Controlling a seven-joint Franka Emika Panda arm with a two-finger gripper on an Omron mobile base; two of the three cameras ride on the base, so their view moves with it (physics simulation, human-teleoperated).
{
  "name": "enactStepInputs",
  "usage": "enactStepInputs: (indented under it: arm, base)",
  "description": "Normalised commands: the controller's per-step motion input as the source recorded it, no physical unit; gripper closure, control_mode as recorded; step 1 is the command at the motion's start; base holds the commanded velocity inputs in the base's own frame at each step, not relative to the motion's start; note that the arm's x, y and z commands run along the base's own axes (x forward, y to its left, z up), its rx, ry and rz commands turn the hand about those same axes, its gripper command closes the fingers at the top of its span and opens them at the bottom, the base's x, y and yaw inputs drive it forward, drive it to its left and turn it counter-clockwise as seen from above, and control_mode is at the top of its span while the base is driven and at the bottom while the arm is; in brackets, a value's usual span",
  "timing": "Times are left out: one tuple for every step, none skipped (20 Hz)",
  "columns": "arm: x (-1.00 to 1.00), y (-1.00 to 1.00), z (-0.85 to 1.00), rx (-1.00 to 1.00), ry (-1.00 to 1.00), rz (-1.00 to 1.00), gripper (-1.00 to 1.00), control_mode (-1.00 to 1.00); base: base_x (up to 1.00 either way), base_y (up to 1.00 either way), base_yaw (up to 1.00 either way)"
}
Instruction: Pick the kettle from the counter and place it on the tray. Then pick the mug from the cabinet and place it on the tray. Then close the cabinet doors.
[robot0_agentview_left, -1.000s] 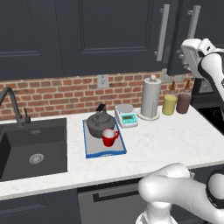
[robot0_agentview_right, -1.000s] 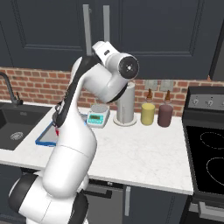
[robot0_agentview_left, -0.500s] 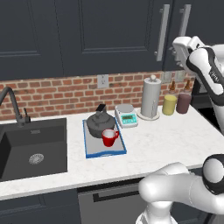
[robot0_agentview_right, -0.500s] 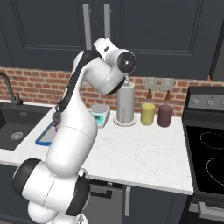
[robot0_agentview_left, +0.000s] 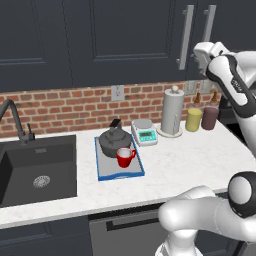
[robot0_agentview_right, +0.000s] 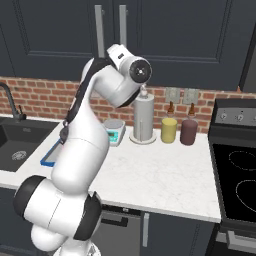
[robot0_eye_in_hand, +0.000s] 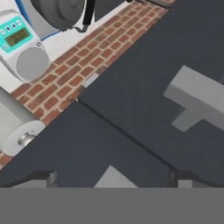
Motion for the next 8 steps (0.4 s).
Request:
enactStepInputs:
  arm:
    - [0.42,0.00,-0.35,0.00,0.00,-0.07,-1.00,-1.00]
    - [0.44,0.00,-0.35,0.00,0.01,-0.07,-1.00,-1.00]
    - [0.44,0.00,-0.29,0.00,0.01,-0.07,-1.00,-1.00]
    - [0.43,0.00,-0.29,0.00,0.04,-0.07,-1.00,-1.00]
    - [0.42,0.00,-0.29,0.00,0.04,-0.07,-1.00,-1.00]
    - [0.41,0.00,-0.29,0.00,0.06,-0.08,-1.00,-1.00]
    - [0.43,0.00,-0.29,0.00,0.08,-0.08,-1.00,-1.00]
    - [0.42,0.00,-0.30,0.00,0.11,-0.09,-1.00,-1.00]
  base:
    - [0.00,0.00,0.00]
    - [0.00,0.00,0.00]
    - [0.00,0.00,0.00]
    - [0.00,0.00,0.00]
    - [0.00,0.00,0.00]
    - [0.00,0.00,0.00]
    - [0.00,0.00,0.00]
    - [0.00,0.00,0.00]
